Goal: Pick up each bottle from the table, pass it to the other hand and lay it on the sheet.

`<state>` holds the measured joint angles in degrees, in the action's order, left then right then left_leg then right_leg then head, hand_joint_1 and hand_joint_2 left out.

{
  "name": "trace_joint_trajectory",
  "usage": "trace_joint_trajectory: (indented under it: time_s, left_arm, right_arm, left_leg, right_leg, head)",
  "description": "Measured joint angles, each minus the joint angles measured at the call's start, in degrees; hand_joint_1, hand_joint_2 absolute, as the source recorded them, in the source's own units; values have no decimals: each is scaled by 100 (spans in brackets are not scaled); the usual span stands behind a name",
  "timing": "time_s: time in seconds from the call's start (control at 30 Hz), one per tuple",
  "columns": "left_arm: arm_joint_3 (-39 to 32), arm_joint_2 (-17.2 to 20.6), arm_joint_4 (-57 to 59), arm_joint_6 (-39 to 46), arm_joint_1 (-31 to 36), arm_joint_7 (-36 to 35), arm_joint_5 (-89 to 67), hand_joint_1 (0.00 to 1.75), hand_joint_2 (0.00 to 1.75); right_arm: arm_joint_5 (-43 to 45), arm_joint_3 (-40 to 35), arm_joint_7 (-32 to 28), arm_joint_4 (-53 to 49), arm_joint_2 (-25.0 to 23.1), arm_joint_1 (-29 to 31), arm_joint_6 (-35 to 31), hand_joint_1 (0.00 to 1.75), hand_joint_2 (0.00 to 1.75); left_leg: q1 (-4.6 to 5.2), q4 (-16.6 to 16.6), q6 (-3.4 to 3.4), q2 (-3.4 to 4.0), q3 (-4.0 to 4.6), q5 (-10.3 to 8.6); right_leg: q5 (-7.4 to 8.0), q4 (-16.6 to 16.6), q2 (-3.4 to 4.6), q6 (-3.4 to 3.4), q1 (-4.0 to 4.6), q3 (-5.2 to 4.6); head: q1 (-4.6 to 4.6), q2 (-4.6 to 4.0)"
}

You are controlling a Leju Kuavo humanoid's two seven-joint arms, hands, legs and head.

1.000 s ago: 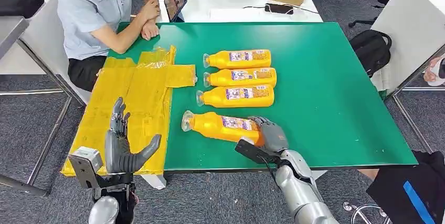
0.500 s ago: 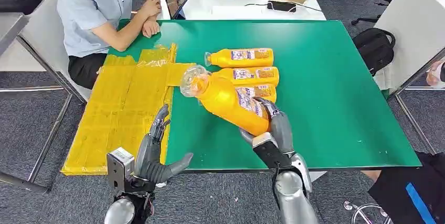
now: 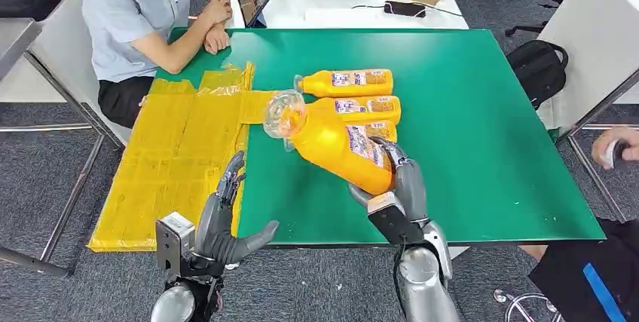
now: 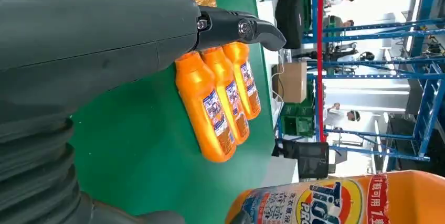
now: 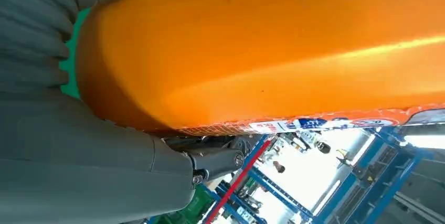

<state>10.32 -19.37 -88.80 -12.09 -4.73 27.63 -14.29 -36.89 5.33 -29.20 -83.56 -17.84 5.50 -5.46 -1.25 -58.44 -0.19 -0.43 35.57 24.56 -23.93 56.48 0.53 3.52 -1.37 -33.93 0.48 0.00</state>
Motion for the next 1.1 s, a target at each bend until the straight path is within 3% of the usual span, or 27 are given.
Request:
trace_joint_trajectory:
  time_s: [0.6, 0.67, 0.83, 0.93, 1.1]
  left_arm:
    - [2, 0, 2, 0, 0, 0, 0, 0, 175]
    - [28, 2, -15, -221, -3, 230, 155, 0, 175]
    - [269, 61, -101, -1531, 20, 544, 1264, 0, 175]
    - [337, 70, -107, -1591, 70, 505, 1800, 0, 175]
    - [350, 98, -107, -1709, 43, 461, 2290, 0, 175]
  right_arm:
    - [0, 0, 0, -15, 0, -18, 0, 157, 175]
    - [-120, 9, 36, 11, -7, 2, 94, 175, 175]
    - [-1063, -335, -110, 1043, -37, 431, 157, 173, 175]
    - [-1071, -995, -48, 1889, -207, 642, -654, 171, 175]
    - [-885, -1449, -39, 2552, -216, 808, -767, 175, 175]
  left_leg:
    - [0, 0, 0, 0, 0, 0]
    - [0, 0, 0, -1, 3, 0]
    - [-2, 1, -2, 1, 4, -2]
    - [-6, 0, -4, 13, -3, -3]
    - [-6, 0, -4, 2, 5, -4]
  right_leg:
    - [0, 0, 0, 0, 0, 0]
    - [0, 0, 0, 0, 0, 0]
    - [1, 3, 1, 0, 2, 0]
    - [1, 3, 7, -1, 4, -4]
    - [-1, 4, 0, -2, 3, -3]
  head:
    - [-2, 0]
    - [-2, 0]
    - [2, 0]
    - [-5, 0]
    - [0, 0]
